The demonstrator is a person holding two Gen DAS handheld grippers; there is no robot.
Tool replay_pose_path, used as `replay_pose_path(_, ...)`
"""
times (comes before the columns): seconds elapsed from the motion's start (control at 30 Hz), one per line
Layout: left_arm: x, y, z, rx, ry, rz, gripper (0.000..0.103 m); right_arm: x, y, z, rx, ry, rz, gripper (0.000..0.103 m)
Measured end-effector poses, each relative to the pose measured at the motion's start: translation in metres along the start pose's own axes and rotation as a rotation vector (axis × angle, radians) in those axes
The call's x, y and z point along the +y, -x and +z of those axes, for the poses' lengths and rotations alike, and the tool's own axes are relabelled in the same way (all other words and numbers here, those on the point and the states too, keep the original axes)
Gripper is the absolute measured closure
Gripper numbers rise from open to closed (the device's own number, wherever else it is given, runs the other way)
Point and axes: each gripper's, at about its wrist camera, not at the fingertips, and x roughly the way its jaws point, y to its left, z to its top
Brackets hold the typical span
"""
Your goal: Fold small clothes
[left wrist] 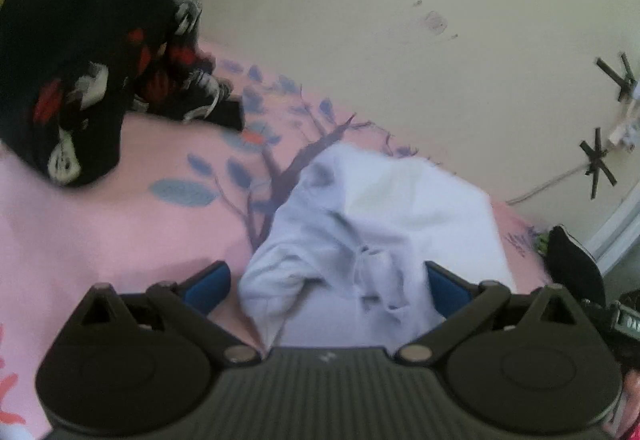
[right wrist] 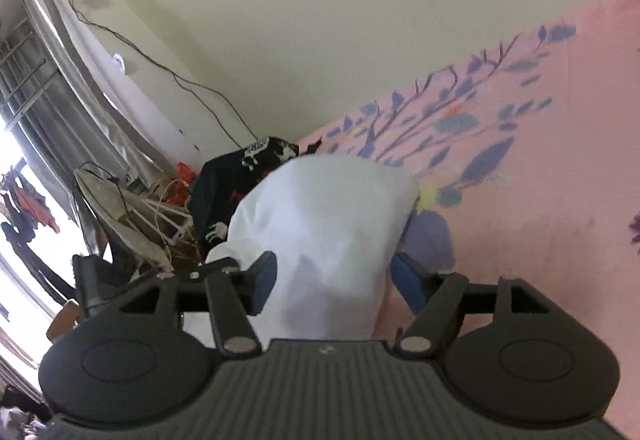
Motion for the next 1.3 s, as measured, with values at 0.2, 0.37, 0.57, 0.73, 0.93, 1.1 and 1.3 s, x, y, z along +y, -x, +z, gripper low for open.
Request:
replay_pose_path(0.2,-0.014,-0.008,-0.001,0.05,-0.069,-0.059,0.0,0.003,-0.021,-0.002,0.057,0.026,-0.017,0.033)
replay_pose_path(0.37,-0.044,-0.024,-0.008,0.111,-0.237,-0.046,0.0,0.001,-0.028,0.002,0.063,0.013,-0.012,0.032)
replay_pose_path(0.57,-0.048,-0.025,-0.014,0.114,-0.284,-0.056,0.001,0.001,-0.03,0.0,0.067,0.038,-0.005,0.029)
replay_pose_path(0.73,-0.019,-0.02,-0.002,0.102,-0.125,-0.161,0.001,0.0,-0.027,0.0,0.056,0.027,0.014,0.024)
replay_pose_path(0.93,-0.017,-0.022,0.001,0.099,-0.115,-0.161,0.0,0.001,-0.025,0.0,0.052,0.029,0.029,0.022)
replay_pose_path(1.1,-0.021,-0.023,-0.001,0.103,-0.144,-0.146,0.0,0.002,-0.025,-0.001,0.052,0.039,0.021,0.021)
replay_pose_path(1.3,-0.02,-0.023,-0.002,0.104,-0.134,-0.155,0.0,0.002,-0.024,-0.001,0.045,0.044,0.013,0.019)
